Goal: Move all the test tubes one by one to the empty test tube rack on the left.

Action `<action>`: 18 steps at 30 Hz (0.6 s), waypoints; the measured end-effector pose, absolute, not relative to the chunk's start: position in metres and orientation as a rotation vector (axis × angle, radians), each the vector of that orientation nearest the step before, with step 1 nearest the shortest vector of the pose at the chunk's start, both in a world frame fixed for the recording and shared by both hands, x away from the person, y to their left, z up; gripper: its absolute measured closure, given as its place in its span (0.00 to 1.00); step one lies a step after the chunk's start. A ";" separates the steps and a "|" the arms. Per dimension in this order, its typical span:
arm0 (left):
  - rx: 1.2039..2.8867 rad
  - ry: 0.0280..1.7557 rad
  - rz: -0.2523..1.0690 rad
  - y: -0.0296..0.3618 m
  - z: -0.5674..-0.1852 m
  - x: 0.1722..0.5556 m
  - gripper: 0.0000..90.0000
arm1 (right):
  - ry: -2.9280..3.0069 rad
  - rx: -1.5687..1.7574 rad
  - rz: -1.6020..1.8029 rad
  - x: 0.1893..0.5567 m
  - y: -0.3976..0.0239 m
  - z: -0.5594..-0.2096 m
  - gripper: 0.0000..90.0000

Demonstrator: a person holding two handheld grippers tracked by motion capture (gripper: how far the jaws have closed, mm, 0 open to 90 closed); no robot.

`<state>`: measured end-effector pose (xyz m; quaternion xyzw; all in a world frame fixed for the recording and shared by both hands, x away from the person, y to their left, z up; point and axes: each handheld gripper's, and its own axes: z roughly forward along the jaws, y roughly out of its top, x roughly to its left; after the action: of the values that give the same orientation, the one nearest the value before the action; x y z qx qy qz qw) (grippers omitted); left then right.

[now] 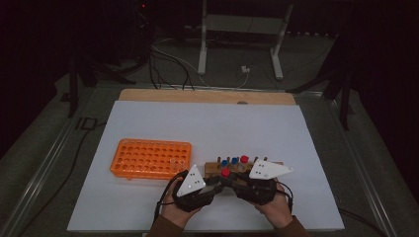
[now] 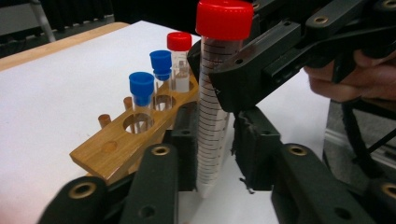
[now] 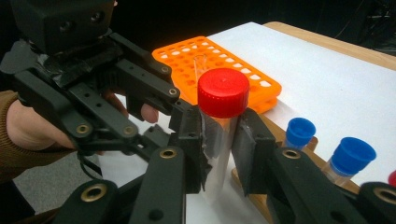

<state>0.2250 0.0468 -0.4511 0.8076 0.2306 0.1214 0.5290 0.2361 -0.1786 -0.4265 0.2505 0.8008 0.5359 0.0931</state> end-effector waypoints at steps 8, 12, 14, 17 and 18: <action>1.936 0.546 0.319 0.047 -0.450 0.223 0.83 | 2.375 0.740 1.630 0.237 -0.181 -0.426 0.76; 1.929 0.567 0.323 0.051 -0.450 0.225 0.84 | 2.356 0.715 1.678 0.237 -0.185 -0.423 0.56; 1.920 0.581 0.324 0.055 -0.450 0.227 0.84 | 2.343 0.728 1.684 0.238 -0.187 -0.422 0.48; 1.911 0.596 0.332 0.063 -0.448 0.229 0.84 | 2.312 0.748 1.677 0.239 -0.191 -0.421 0.37; 1.906 0.602 0.334 0.065 -0.448 0.229 0.84 | 2.299 0.753 1.667 0.239 -0.192 -0.421 0.35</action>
<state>0.2291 0.0647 -0.4477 0.7980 0.2520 0.1399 0.5293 0.2389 -0.1921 -0.4205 0.2551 0.7784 0.5645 0.1016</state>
